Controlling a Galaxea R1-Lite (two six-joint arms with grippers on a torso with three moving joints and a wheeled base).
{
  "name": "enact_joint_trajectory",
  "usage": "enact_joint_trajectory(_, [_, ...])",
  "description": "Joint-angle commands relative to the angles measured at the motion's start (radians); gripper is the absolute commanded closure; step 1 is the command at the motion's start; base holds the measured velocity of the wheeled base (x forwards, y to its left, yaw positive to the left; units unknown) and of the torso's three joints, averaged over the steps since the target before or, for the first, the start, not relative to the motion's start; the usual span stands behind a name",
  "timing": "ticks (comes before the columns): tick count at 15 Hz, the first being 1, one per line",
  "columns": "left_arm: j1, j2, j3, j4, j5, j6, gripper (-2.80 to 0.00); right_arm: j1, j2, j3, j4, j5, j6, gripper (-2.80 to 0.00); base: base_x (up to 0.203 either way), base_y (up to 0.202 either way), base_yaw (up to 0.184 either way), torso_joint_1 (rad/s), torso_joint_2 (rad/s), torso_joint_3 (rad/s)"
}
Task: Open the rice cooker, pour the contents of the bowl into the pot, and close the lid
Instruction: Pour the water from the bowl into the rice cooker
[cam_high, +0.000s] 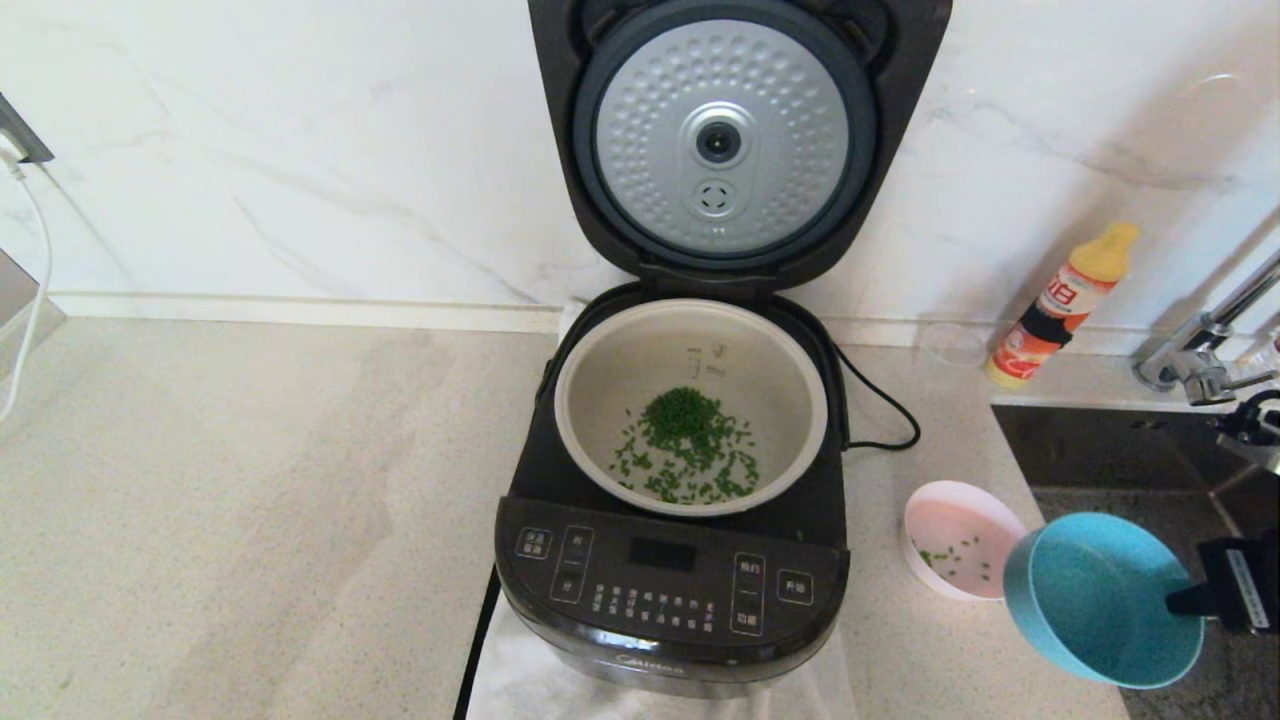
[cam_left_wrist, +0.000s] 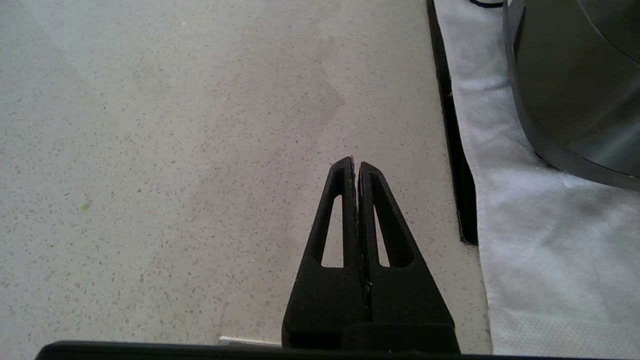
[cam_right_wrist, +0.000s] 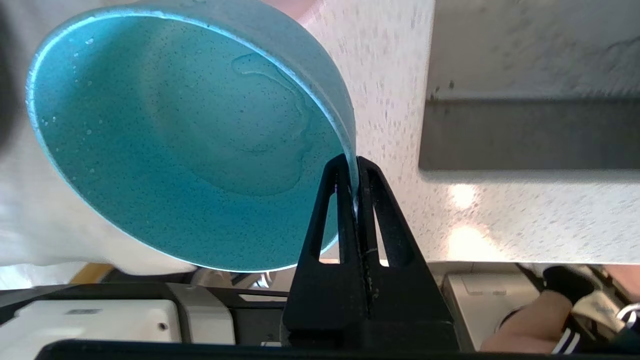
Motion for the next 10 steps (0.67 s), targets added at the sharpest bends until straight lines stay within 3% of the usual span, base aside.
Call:
enact_joint_trajectory(1, [0.000,0.000,0.009,0.000,0.000,0.000,0.00,0.006,0.000,-0.085,0.033,0.002,0.002,0.00,0.000,0.000,0.000,0.000,0.00,0.000])
enact_joint_trajectory(5, [0.000,0.000,0.009,0.000,0.000,0.000,0.00,0.032,0.010,-0.179,0.100,0.003,0.002,0.00,0.000,0.000,0.000,0.000,0.00,0.000])
enact_joint_trajectory(10, [0.000,0.000,0.009,0.000,0.000,0.000,0.00,0.143,0.049,-0.362,0.236,0.008,0.012,0.00,0.000,0.000,0.000,0.000,0.00,0.000])
